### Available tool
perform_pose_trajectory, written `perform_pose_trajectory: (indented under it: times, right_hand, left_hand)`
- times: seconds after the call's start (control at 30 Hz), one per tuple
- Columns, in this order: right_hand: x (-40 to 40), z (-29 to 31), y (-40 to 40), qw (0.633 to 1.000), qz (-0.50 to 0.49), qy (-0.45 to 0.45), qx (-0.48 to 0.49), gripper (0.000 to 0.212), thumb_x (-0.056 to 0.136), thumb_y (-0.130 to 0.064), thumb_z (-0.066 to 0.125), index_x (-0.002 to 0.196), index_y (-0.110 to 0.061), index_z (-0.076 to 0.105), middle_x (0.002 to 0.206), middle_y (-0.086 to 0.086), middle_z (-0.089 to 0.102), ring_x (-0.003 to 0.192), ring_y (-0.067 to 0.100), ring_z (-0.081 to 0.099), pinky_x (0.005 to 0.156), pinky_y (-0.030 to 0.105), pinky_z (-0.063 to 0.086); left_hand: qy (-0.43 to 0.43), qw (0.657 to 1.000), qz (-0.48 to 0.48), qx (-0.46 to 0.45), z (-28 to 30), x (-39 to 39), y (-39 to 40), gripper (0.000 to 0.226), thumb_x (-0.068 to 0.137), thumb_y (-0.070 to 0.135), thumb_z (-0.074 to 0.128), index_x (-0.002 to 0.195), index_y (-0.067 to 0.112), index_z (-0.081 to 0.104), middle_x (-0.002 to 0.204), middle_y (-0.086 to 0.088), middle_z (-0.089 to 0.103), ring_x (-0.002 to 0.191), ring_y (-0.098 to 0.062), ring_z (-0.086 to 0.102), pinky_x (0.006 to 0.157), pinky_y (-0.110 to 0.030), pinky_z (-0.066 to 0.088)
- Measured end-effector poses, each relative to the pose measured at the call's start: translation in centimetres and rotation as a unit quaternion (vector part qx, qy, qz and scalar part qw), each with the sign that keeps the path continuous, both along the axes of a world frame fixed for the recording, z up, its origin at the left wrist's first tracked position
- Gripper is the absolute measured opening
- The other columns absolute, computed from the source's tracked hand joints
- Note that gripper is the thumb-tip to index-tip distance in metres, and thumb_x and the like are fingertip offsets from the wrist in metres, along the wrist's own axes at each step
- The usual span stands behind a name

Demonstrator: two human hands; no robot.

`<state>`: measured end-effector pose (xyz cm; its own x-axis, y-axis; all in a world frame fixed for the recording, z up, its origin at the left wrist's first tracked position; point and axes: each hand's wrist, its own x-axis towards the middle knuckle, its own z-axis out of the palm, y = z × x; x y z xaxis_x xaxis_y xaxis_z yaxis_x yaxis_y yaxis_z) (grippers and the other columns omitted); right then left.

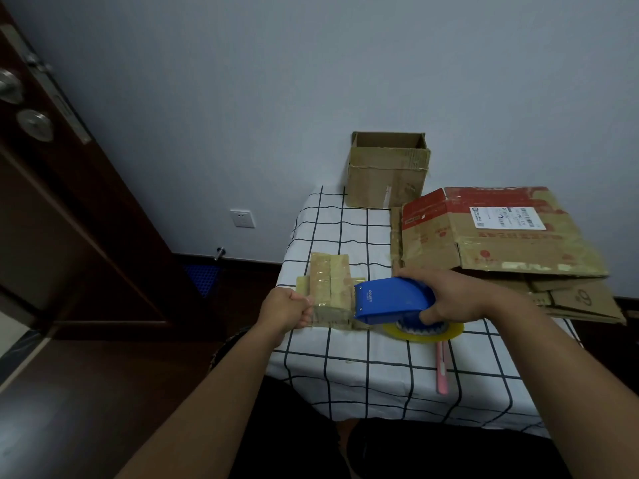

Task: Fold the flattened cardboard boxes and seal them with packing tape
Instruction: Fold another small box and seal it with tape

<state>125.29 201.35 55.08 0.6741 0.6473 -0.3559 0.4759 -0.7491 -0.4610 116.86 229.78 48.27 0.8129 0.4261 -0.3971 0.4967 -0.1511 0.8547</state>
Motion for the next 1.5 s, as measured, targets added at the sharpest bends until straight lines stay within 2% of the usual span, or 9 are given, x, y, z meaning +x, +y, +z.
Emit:
perform_pose_trajectory:
  times: [0.27, 0.5, 0.63, 0.8, 1.1, 1.23, 1.33, 1.4, 1.5]
  right_hand:
    - [0.2, -1.1, 0.4, 1.0, 0.009, 0.004, -0.012, 0.07, 0.081, -0.028, 0.074, 0.138, -0.042, 0.035, 0.118, -0.007, 0.048, 0.103, 0.013, 0.053, 0.092, 0.041, 0.052]
    - [-0.3, -2.3, 0.9, 1.0, 0.01, 0.005, 0.005, 0.068, 0.083, -0.023, 0.073, 0.136, -0.04, 0.035, 0.118, -0.003, 0.048, 0.098, 0.011, 0.051, 0.077, 0.027, 0.046]
    - [-0.2, -2.8, 0.7, 1.0, 0.0, -0.002, 0.002, 0.071, 0.083, -0.026, 0.073, 0.14, -0.039, 0.032, 0.12, 0.0, 0.047, 0.101, 0.014, 0.049, 0.078, 0.028, 0.043]
    - [-0.1, -3.3, 0.6, 1.0, -0.008, 0.0, 0.002, 0.073, 0.082, -0.03, 0.072, 0.14, -0.043, 0.031, 0.12, -0.001, 0.045, 0.103, 0.015, 0.047, 0.08, 0.03, 0.043]
    - [-0.2, -3.8, 0.4, 1.0, -0.015, -0.011, 0.009, 0.075, 0.079, -0.033, 0.071, 0.14, -0.047, 0.029, 0.124, 0.001, 0.045, 0.109, 0.018, 0.042, 0.085, 0.034, 0.04]
    - [-0.3, -3.8, 0.3, 1.0, -0.015, -0.012, 0.019, 0.074, 0.079, -0.033, 0.071, 0.139, -0.045, 0.03, 0.123, -0.001, 0.046, 0.11, 0.016, 0.042, 0.088, 0.036, 0.043]
    - [-0.4, -3.7, 0.1, 0.999, -0.024, -0.008, 0.026, 0.076, 0.073, -0.041, 0.07, 0.137, -0.049, 0.029, 0.122, -0.001, 0.047, 0.107, 0.015, 0.045, 0.086, 0.035, 0.045]
    - [-0.4, -3.7, -0.1, 0.999, -0.024, -0.009, 0.028, 0.075, 0.072, -0.042, 0.071, 0.135, -0.05, 0.03, 0.122, -0.001, 0.048, 0.105, 0.014, 0.047, 0.085, 0.034, 0.047]
    - [-0.5, -3.4, -0.2, 0.999, -0.028, -0.003, 0.04, 0.074, 0.075, -0.036, 0.075, 0.134, -0.046, 0.033, 0.121, -0.003, 0.049, 0.104, 0.013, 0.05, 0.086, 0.035, 0.05]
  left_hand:
    - [0.031, 0.999, -0.022, 0.019, 0.6, 0.1, 0.0, 0.021, 0.095, 0.015, 0.063, 0.075, 0.007, 0.06, 0.073, -0.01, 0.066, 0.06, -0.018, 0.06, 0.064, -0.034, 0.058]
    - [0.066, 0.979, -0.053, 0.184, 0.6, 0.9, 0.1, 0.023, 0.087, 0.03, 0.068, 0.081, 0.009, 0.06, 0.089, -0.009, 0.071, 0.073, -0.025, 0.069, 0.071, -0.04, 0.061]
    - [0.035, 0.957, -0.047, 0.285, 0.2, -0.3, -0.5, 0.035, 0.089, 0.04, 0.067, 0.105, 0.015, 0.049, 0.102, 0.0, 0.048, 0.089, -0.02, 0.056, 0.068, -0.029, 0.041]
    - [-0.02, 0.934, -0.023, 0.357, -0.3, -1.1, -2.2, 0.026, 0.097, 0.03, 0.055, 0.09, 0.009, 0.067, 0.09, -0.003, 0.062, 0.077, -0.017, 0.057, 0.06, -0.028, 0.04]
    - [-0.005, 0.955, 0.013, 0.296, -0.7, -1.0, -3.3, 0.031, 0.1, 0.017, 0.046, 0.091, 0.002, 0.072, 0.091, -0.011, 0.07, 0.07, -0.019, 0.056, 0.061, -0.027, 0.045]
    - [0.013, 0.914, -0.042, 0.402, -0.1, -1.1, -3.9, 0.024, 0.097, 0.02, 0.041, 0.103, 0.008, 0.062, 0.101, -0.008, 0.064, 0.086, -0.023, 0.058, 0.072, -0.032, 0.046]
    - [-0.111, 0.873, -0.132, 0.455, -0.7, -1.4, -5.0, 0.032, 0.091, 0.017, 0.043, 0.121, 0.01, 0.05, 0.122, -0.008, 0.055, 0.11, -0.024, 0.054, 0.092, -0.035, 0.046]
    - [-0.126, 0.855, -0.236, 0.443, -1.7, -1.6, -5.6, 0.052, 0.094, 0.023, 0.044, 0.144, 0.01, 0.035, 0.152, -0.011, 0.036, 0.141, -0.028, 0.032, 0.115, -0.039, 0.031]
    - [-0.099, 0.819, -0.303, 0.476, -3.1, -1.4, -5.1, 0.076, 0.092, 0.024, 0.047, 0.157, 0.014, 0.008, 0.165, -0.006, 0.003, 0.152, -0.022, -0.001, 0.124, -0.036, 0.005]
